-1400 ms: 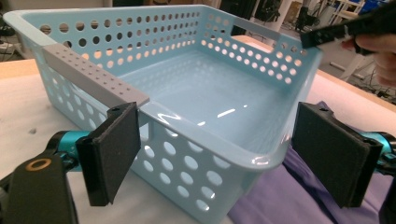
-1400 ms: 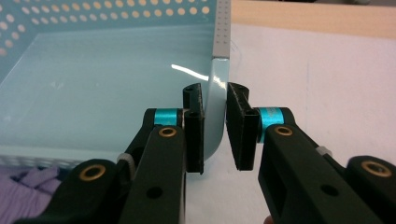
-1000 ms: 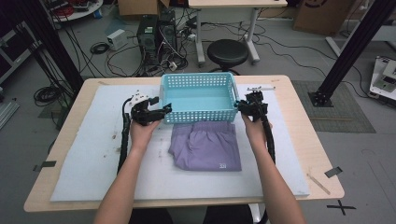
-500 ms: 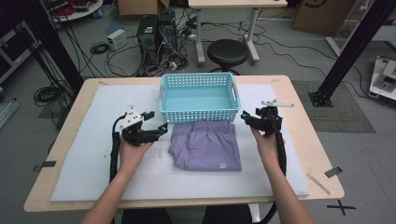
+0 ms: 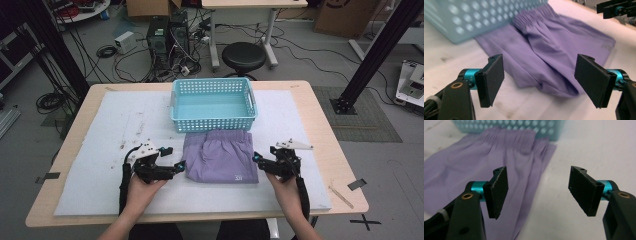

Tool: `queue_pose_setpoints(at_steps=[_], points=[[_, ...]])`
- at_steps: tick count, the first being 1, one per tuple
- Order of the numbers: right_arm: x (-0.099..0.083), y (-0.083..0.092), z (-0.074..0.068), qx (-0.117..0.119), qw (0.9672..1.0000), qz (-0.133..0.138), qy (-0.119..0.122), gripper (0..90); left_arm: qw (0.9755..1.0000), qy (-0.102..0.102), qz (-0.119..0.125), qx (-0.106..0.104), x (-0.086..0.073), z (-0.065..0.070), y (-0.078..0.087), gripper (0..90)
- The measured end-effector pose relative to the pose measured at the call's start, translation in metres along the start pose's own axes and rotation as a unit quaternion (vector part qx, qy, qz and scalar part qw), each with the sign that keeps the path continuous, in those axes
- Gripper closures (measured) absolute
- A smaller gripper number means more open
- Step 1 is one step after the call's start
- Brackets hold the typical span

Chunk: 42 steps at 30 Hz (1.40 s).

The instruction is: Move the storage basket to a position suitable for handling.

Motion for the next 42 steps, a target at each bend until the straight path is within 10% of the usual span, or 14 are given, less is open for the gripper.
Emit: queue_pose_setpoints(at_steps=[9,15,25,42], points=[[-0.033,-0.001,-0.017,0.013,0.9978,-0.059,0.027,38.3,0.9961,0.002,-0.088,0.009,-0.01,0.015,-0.023,26.1],[-0.035,-0.003,-0.02,0.013,0.9967,-0.072,0.035,49.3,0.992,-0.012,-0.125,-0.017,-0.012,0.025,-0.03,50.9],[-0.036,-0.002,-0.029,0.038,0.9957,-0.072,0.043,86.3,0.9927,0.023,-0.118,-0.007,-0.012,0.025,-0.029,87.0],[-0.043,0.014,-0.051,0.101,0.9907,-0.082,0.04,88.5,0.9941,0.028,-0.104,-0.014,-0.017,0.039,0.024,88.4]])
Point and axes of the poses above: each handheld gripper's, and its own axes: y roughly backward along the jaws, x roughly out of its top, z roughly to its right, the point moved 1 cm from there along -y, roughly forward along the jaws, and after that the axes turned 12 degrees about z, right-handed, at the moved point
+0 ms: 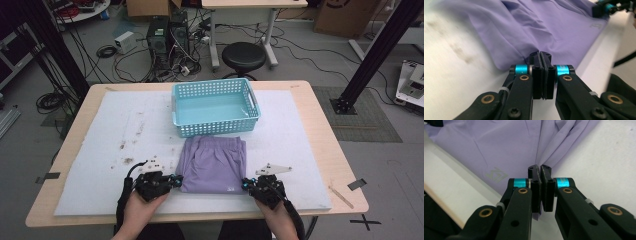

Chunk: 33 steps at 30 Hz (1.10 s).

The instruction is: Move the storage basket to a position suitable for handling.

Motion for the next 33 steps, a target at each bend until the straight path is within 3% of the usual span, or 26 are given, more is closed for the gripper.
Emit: queue_pose_setpoints(at_steps=[5,8,15,16,17,18,19,20,21,22,23,24,26,27,28,29,32,33], points=[[-0.006,0.008,-0.01,0.01,0.9999,0.003,0.004,88.4,0.9998,-0.013,-0.012,-0.004,-0.015,0.018,0.018,88.4],[-0.01,0.011,-0.018,0.009,0.9999,0.004,0.008,88.3,0.9997,-0.023,-0.011,0.004,-0.015,0.017,0.021,88.3],[-0.012,0.011,-0.029,0.003,0.9995,0.008,0.031,87.0,0.9998,-0.018,-0.008,0.007,-0.018,0.013,0.024,87.3],[-0.013,0.012,-0.028,0.001,0.9995,0.008,0.03,84.9,0.9997,-0.02,-0.005,0.009,-0.017,0.013,0.025,83.1],[-0.012,0.012,-0.026,-0.001,0.9995,0.011,0.028,79.4,0.9997,-0.017,-0.003,0.016,-0.016,0.012,0.026,70.0],[-0.01,0.016,-0.021,-0.011,0.9993,0.024,0.027,70.0,0.9996,-0.019,0.002,0.021,-0.014,0.01,0.028,52.3],[-0.01,0.016,-0.021,-0.011,0.9993,0.024,0.027,70.0,0.9996,-0.015,0.01,0.022,-0.013,0.008,0.03,52.3],[-0.003,0.021,-0.013,-0.019,0.9986,0.044,0.024,64.2,0.9989,-0.011,0.034,0.03,-0.006,0.0,0.036,43.9],[0.001,0.023,-0.009,-0.023,0.9981,0.053,0.022,59.8,0.9989,-0.011,0.034,0.03,-0.006,0.0,0.036,40.4],[0.007,0.024,-0.003,-0.029,0.9971,0.066,0.024,57.9,0.998,-0.011,0.052,0.035,0.003,-0.011,0.039,39.0],[0.013,0.025,0.004,-0.032,0.9958,0.082,0.026,55.7,0.998,-0.011,0.052,0.035,0.003,-0.011,0.039,38.9],[0.02,0.025,0.011,-0.034,0.9947,0.094,0.024,52.7,0.9967,-0.014,0.069,0.039,0.014,-0.022,0.04,37.6],[0.027,0.024,0.019,-0.036,0.9936,0.104,0.025,50.5,0.9958,-0.021,0.078,0.042,0.019,-0.028,0.039,35.4],[0.042,0.021,0.033,-0.045,0.9907,0.126,0.025,49.7,0.9947,-0.023,0.092,0.041,0.03,-0.04,0.036,35.2],[0.05,0.017,0.04,-0.049,0.9895,0.133,0.028,48.6,0.9947,-0.023,0.092,0.041,0.03,-0.04,0.036,34.9],[0.058,0.014,0.047,-0.057,0.9879,0.142,0.027,47.4,0.9928,-0.024,0.11,0.041,0.04,-0.05,0.03,34.5],[0.081,0.002,0.067,-0.075,0.9845,0.158,0.011,45.9,0.9912,-0.027,0.12,0.049,0.052,-0.064,0.017,34.5],[0.081,0.002,0.067,-0.075,0.9845,0.158,0.011,45.9,0.9912,-0.027,0.12,0.049,0.052,-0.064,0.017,34.5]])
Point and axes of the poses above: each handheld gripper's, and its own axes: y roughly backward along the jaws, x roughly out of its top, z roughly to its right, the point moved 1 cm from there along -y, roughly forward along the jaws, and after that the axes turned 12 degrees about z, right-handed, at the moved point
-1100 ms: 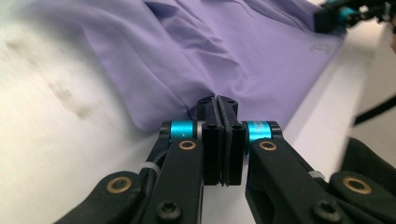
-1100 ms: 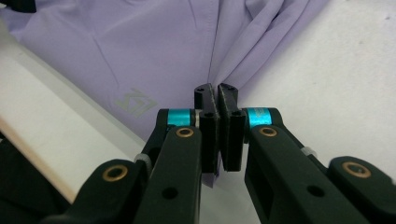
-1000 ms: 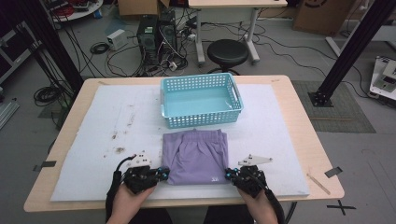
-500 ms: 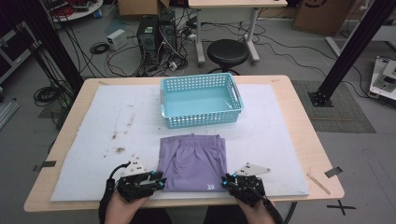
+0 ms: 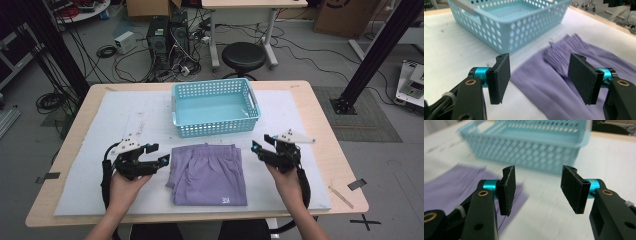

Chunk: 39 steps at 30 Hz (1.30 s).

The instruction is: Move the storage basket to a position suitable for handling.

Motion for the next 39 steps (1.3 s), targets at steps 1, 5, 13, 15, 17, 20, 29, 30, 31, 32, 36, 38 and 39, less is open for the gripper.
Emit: queue_pose_setpoints(at_steps=[1,5,13,15,17,20,29,30,31,32,36,38,39], points=[[0.009,-0.015,0.01,-0.017,0.9998,0.004,-0.007,45.5,1.0,-0.001,0.004,0.003,0.002,-0.004,-0.006,34.5],[0.021,-0.041,0.027,-0.031,0.9991,-0.002,-0.03,45.5,0.9999,0.002,0.005,0.014,0.003,-0.019,-0.031,34.3],[0.03,-0.092,0.046,-0.046,0.9959,-0.035,-0.07,45.4,0.9997,0.012,0.023,0.003,0.001,-0.036,-0.067,31.5],[0.029,-0.1,0.05,-0.05,0.9942,-0.055,-0.078,46.8,0.9995,0.012,0.03,0.005,0.002,-0.039,-0.075,30.9],[0.028,-0.105,0.053,-0.05,0.9927,-0.064,-0.09,53.5,0.9997,0.015,0.02,0.009,0.002,-0.042,-0.081,30.8],[0.027,-0.103,0.054,-0.042,0.9917,-0.073,-0.096,62.2,0.9999,0.015,-0.003,0.001,0.001,-0.046,-0.089,31.1],[0.025,-0.092,0.036,-0.026,0.9925,-0.083,-0.086,64.1,0.9999,0.005,0.002,0.015,0.004,-0.055,-0.077,34.6],[0.024,-0.091,0.034,-0.025,0.9926,-0.082,-0.085,64.1,0.9999,0.004,0.0,0.016,0.004,-0.056,-0.075,34.6],[0.023,-0.089,0.029,-0.022,0.9933,-0.08,-0.08,64.0,0.9998,0.004,0.002,0.017,0.003,-0.056,-0.072,34.8],[0.023,-0.088,0.027,-0.022,0.9937,-0.08,-0.076,64.0,0.9999,0.004,0.003,0.016,0.002,-0.057,-0.071,35.0],[0.023,-0.087,0.022,-0.026,0.9939,-0.082,-0.07,64.0,0.9998,0.003,0.006,0.019,0.0,-0.057,-0.067,35.6],[0.023,-0.086,0.019,-0.028,0.994,-0.083,-0.067,64.2,0.9998,0.0,0.008,0.021,-0.001,-0.057,-0.065,38.0],[0.023,-0.086,0.019,-0.028,0.994,-0.083,-0.067,64.2,0.9998,0.001,0.008,0.021,-0.002,-0.057,-0.065,38.0]])
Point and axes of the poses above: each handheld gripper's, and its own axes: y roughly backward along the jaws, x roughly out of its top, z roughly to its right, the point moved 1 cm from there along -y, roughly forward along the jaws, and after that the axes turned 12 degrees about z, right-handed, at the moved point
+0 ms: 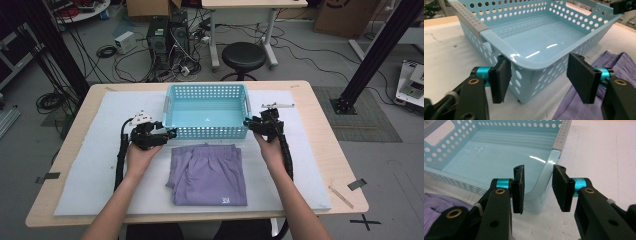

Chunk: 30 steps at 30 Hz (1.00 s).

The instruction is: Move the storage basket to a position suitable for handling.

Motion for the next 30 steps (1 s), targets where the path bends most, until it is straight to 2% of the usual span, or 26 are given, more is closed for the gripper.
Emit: queue_pose_setpoints(at_steps=[5,6,7,10,14,15,16,18,20,21,22,25,30], points=[[0.0,0.001,-0.002,-0.006,1.0,0.001,0.004,63.6,1.0,-0.001,-0.001,-0.001,-0.001,0.0,0.0,37.8],[0.0,0.001,-0.003,-0.004,1.0,0.004,0.004,52.8,0.9999,-0.011,-0.006,0.008,0.0,0.001,0.001,36.7],[0.001,0.002,-0.004,-0.011,0.9999,0.006,0.009,48.1,0.9999,-0.011,-0.006,0.008,0.0,0.001,0.001,34.6],[0.002,0.011,-0.007,-0.021,0.9992,0.025,0.024,42.6,0.9996,-0.015,0.003,0.023,0.002,0.001,0.01,31.5],[0.004,0.03,-0.008,-0.011,0.9977,0.058,0.032,36.8,0.9991,-0.022,0.02,0.029,0.009,0.002,0.029,30.1],[0.004,0.03,-0.008,-0.011,0.9977,0.058,0.032,36.8,0.999,-0.026,0.024,0.029,0.011,0.003,0.035,30.1],[0.004,0.041,-0.011,0.001,0.9959,0.078,0.045,35.8,0.9987,-0.03,0.029,0.028,0.013,0.004,0.04,29.3],[0.003,0.047,-0.013,0.003,0.9949,0.086,0.054,34.5,0.9982,-0.037,0.038,0.026,0.018,0.006,0.052,29.2],[0.0,0.058,-0.016,0.008,0.9924,0.101,0.07,31.9,0.9977,-0.044,0.046,0.025,0.023,0.009,0.062,28.2],[-0.002,0.066,-0.017,0.018,0.9899,0.114,0.082,31.3,0.9974,-0.046,0.05,0.023,0.025,0.011,0.066,27.2],[-0.002,0.066,-0.017,0.018,0.9899,0.114,0.082,31.3,0.997,-0.052,0.054,0.019,0.027,0.013,0.071,27.2],[-0.003,0.076,-0.019,0.029,0.9877,0.115,0.102,28.9,0.9957,-0.074,0.054,0.015,0.032,0.022,0.081,26.6],[-0.002,0.088,-0.016,0.038,0.9859,0.128,0.102,21.7,0.9944,-0.092,0.052,0.003,0.035,0.034,0.088,26.5]])
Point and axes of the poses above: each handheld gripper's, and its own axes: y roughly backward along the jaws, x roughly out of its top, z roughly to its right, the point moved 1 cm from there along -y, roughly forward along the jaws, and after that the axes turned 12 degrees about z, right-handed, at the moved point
